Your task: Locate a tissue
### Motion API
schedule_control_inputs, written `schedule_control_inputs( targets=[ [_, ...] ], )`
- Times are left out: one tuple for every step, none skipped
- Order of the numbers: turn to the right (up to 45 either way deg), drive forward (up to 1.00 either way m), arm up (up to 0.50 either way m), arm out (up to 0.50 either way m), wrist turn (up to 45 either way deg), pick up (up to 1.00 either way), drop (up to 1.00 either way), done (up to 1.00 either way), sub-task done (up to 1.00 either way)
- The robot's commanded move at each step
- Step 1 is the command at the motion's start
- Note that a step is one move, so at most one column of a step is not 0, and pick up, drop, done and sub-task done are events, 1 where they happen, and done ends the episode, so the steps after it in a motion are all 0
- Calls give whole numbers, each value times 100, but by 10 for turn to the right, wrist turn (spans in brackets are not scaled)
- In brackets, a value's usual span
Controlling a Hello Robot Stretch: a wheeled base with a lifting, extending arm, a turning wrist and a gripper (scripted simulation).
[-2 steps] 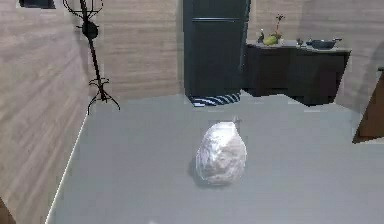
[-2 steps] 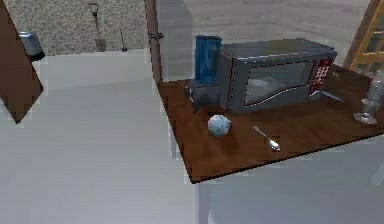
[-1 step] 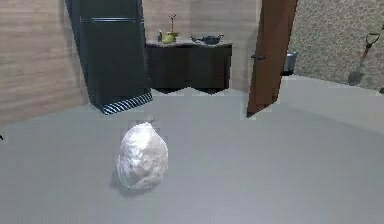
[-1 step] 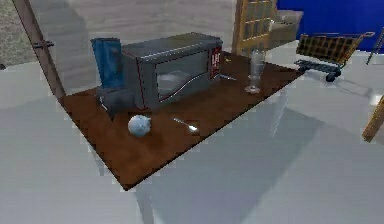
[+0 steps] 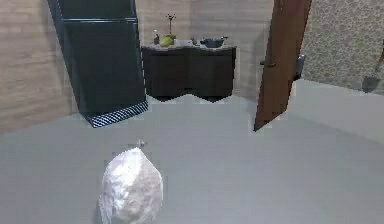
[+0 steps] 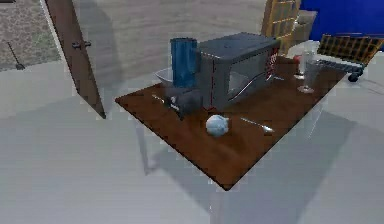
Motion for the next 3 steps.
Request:
schedule_control_inputs(
  targets=[
    [420,0,0,0,0,0,0,0,0],
    [0,100,0,0,0,0,0,0,0],
    [0,65,0,0,0,0,0,0,0]
  ],
)
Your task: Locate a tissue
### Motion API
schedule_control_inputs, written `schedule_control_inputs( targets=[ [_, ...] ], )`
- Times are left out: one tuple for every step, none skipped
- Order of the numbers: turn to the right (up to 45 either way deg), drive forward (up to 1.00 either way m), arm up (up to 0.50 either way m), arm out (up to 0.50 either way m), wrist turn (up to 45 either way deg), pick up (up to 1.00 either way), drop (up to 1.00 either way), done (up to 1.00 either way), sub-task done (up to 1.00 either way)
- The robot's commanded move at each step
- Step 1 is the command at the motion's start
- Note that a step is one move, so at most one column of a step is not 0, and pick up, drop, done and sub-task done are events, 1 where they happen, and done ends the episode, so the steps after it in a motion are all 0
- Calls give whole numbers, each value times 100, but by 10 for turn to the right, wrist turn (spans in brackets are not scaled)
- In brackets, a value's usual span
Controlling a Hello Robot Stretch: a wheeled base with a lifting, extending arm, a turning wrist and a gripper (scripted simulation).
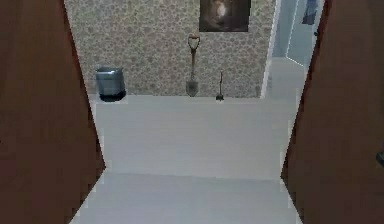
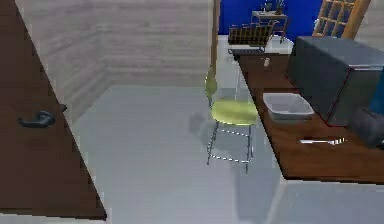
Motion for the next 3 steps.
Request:
schedule_control_inputs(
  targets=[
    [180,0,0,0,0,0,0,0,0],
    [0,100,0,0,0,0,0,0,0],
    [180,0,0,0,0,0,0,0,0]
  ],
)
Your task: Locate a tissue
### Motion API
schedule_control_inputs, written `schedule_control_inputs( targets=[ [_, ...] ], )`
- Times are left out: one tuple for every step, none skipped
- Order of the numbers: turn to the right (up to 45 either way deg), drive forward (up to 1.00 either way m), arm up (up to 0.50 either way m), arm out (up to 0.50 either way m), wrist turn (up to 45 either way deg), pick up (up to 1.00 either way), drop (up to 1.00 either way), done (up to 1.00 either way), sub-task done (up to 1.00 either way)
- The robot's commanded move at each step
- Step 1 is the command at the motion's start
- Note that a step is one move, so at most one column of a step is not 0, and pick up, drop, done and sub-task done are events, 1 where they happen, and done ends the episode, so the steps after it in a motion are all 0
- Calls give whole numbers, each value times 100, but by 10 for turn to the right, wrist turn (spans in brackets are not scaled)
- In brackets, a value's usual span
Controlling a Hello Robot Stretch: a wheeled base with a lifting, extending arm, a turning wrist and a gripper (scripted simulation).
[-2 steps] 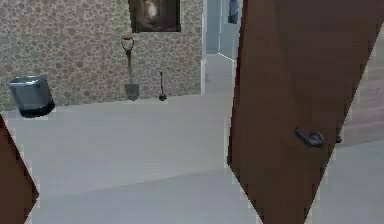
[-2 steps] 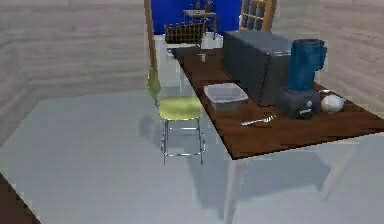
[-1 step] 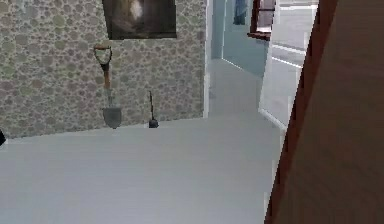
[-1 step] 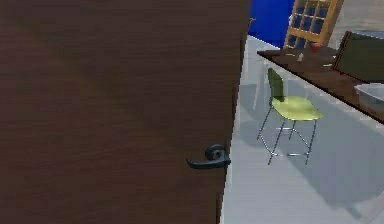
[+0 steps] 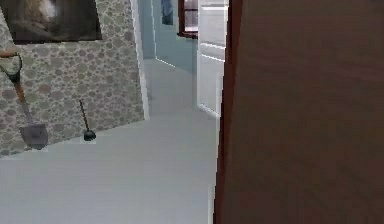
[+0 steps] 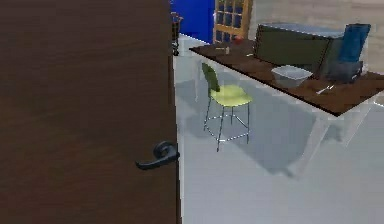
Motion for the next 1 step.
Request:
schedule_control_inputs(
  targets=[
    [0,10,0,0,0,0,0,0,0]
  ],
)
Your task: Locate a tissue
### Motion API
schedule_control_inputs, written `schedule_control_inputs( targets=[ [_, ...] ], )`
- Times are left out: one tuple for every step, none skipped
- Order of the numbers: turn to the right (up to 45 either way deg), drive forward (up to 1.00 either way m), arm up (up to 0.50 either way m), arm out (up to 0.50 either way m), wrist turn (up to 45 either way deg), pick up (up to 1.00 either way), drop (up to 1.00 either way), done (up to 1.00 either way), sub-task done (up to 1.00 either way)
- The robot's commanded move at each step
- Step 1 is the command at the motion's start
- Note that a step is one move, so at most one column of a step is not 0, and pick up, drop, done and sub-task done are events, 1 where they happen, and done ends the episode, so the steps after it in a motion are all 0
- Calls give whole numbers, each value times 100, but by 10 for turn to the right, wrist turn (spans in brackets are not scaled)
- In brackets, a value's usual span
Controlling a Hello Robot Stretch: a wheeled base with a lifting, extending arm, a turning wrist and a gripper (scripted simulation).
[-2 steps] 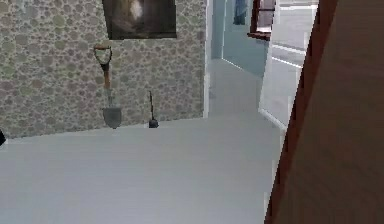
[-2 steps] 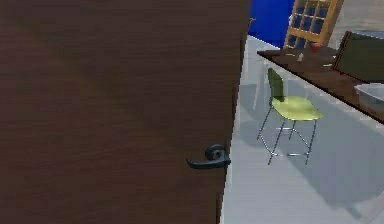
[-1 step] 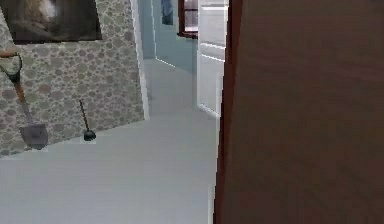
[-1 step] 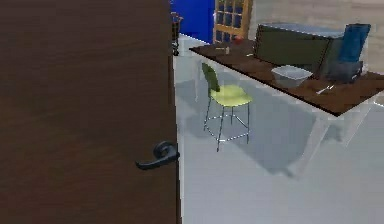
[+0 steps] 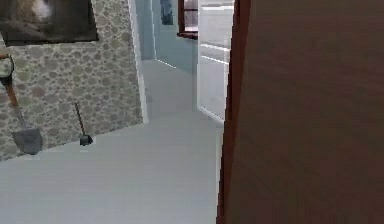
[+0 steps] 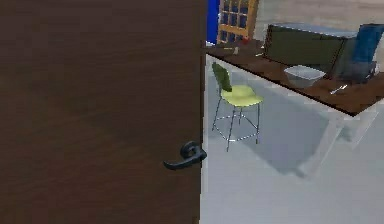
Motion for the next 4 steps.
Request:
schedule_control_inputs(
  targets=[
    [-210,0,0,0,0,0,0,0,0],
    [0,75,0,0,0,0,0,0,0],
    [210,0,0,0,0,0,0,0,0],
    [0,100,0,0,0,0,0,0,0]
  ],
)
